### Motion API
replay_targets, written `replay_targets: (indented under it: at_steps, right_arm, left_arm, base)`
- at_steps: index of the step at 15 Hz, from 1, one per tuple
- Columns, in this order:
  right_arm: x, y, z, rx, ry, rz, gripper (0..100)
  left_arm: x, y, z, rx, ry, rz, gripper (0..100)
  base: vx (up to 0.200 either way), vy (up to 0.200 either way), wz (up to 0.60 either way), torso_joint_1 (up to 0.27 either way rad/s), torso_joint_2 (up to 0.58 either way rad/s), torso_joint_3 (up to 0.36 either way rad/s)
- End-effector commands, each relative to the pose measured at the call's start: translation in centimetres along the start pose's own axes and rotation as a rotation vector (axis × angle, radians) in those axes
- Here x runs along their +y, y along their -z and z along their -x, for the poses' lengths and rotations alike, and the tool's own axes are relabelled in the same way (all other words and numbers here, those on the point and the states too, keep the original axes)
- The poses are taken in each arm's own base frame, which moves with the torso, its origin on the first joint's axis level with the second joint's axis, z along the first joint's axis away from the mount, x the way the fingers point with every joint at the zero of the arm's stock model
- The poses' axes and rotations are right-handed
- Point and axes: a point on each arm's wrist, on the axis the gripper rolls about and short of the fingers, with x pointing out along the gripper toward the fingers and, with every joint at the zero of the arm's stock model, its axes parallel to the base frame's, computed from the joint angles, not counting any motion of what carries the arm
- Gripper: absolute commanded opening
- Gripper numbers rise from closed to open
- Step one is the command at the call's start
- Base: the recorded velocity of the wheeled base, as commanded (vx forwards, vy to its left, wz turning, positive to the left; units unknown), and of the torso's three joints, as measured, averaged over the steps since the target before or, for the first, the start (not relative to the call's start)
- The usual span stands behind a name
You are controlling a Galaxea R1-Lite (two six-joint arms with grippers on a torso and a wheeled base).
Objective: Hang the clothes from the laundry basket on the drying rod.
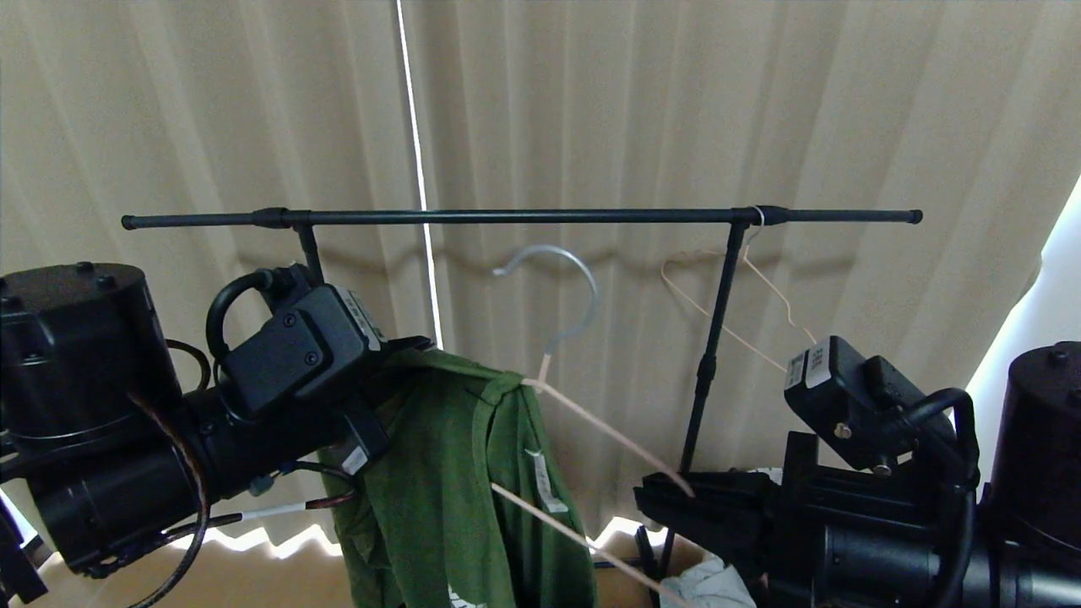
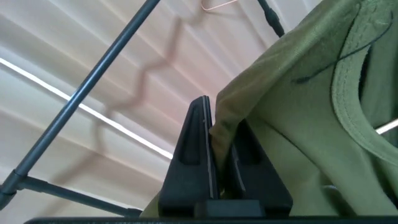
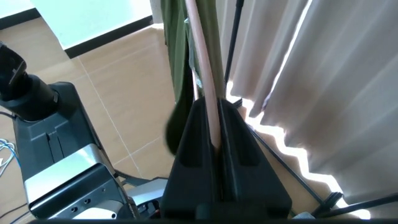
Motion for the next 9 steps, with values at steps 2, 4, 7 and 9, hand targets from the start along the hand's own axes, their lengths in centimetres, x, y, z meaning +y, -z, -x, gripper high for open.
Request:
replay_targets:
  at_steps: [2, 4, 7, 9]
  right_arm:
    - [0.0, 0.1, -0.1, 0.004, 0.008, -0.001, 100]
    - [-0.2, 0.8, 0.1, 0.020, 0.020, 0.000, 100]
    - [-0.4, 1.7, 0.2, 0.046, 0.062, 0.028, 100]
    - [-0.6, 1.9, -0.1, 0.058, 0.120, 0.030, 100]
  left_arm:
    - [-0.2, 0.2, 0.3, 0.012, -0.006, -0.002, 0]
    - [0.2, 0.3, 0.4, 0.079, -0.095, 0.007, 0]
    - [0.2, 0.7, 0.4, 0.180, -0.213, 0.062, 0]
    - [0.6, 0.6, 0.3, 0.254, -0.341, 0.136, 0]
  base:
    - [0.000, 0.000, 0.00, 0.000, 0.00, 0.000]
    - [0.000, 0.000, 0.00, 0.000, 0.00, 0.000]
    - [0.000, 0.000, 0.00, 0.000, 0.00, 0.000]
    - [0.000, 0.000, 0.00, 0.000, 0.00, 0.000]
